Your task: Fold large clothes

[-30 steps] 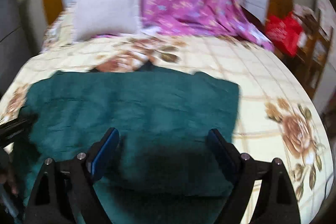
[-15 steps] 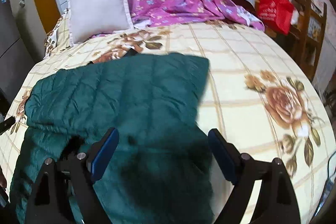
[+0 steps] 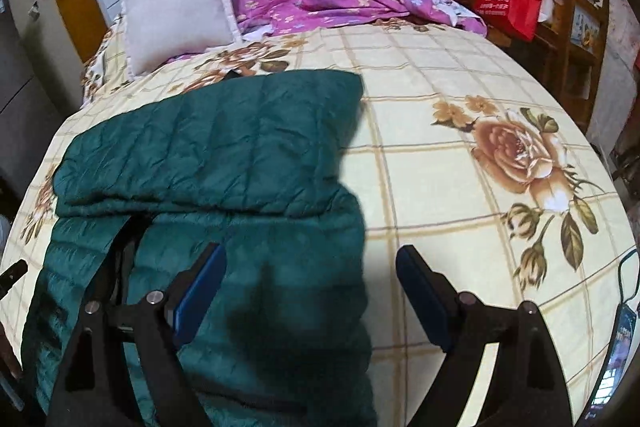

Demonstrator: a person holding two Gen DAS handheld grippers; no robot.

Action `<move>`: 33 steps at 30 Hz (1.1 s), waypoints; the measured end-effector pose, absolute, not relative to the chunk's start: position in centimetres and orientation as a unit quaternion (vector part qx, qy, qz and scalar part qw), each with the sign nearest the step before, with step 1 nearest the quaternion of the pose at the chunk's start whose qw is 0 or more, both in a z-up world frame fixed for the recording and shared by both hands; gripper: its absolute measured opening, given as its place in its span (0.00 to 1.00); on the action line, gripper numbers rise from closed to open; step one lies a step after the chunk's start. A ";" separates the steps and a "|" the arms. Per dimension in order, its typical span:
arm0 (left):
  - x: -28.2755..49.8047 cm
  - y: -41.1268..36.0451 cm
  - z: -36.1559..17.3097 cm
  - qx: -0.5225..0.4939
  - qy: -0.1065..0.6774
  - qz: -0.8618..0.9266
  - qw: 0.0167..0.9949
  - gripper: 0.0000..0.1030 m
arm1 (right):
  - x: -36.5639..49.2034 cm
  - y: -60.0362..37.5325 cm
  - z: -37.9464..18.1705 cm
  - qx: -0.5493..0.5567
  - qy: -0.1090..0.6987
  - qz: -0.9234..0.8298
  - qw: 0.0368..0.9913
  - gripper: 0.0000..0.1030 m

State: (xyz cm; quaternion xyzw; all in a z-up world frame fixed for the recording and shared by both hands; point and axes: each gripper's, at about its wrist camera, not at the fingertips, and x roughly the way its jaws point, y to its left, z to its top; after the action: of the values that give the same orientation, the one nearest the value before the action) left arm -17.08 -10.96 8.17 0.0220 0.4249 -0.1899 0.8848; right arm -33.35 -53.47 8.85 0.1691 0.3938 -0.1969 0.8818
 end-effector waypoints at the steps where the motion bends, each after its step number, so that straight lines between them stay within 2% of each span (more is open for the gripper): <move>1: -17.5 -10.8 8.2 0.025 0.424 -0.189 0.886 0.41 | -33.6 -53.1 8.8 0.164 0.396 -0.196 0.882 0.87; 19: -23.4 -8.5 8.6 0.059 0.416 -0.192 0.887 0.41 | -41.5 -48.4 8.5 0.141 0.426 -0.167 0.878 0.87; 33: -24.9 -6.2 7.4 0.055 0.437 -0.188 0.878 0.41 | -46.8 -47.6 5.6 0.166 0.474 -0.149 0.852 0.87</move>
State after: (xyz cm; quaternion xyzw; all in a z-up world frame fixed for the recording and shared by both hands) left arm -24.90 -6.15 7.36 0.0551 0.4373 -0.1885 0.8776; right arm -46.78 -47.63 5.56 0.1657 0.4740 -0.1492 0.8518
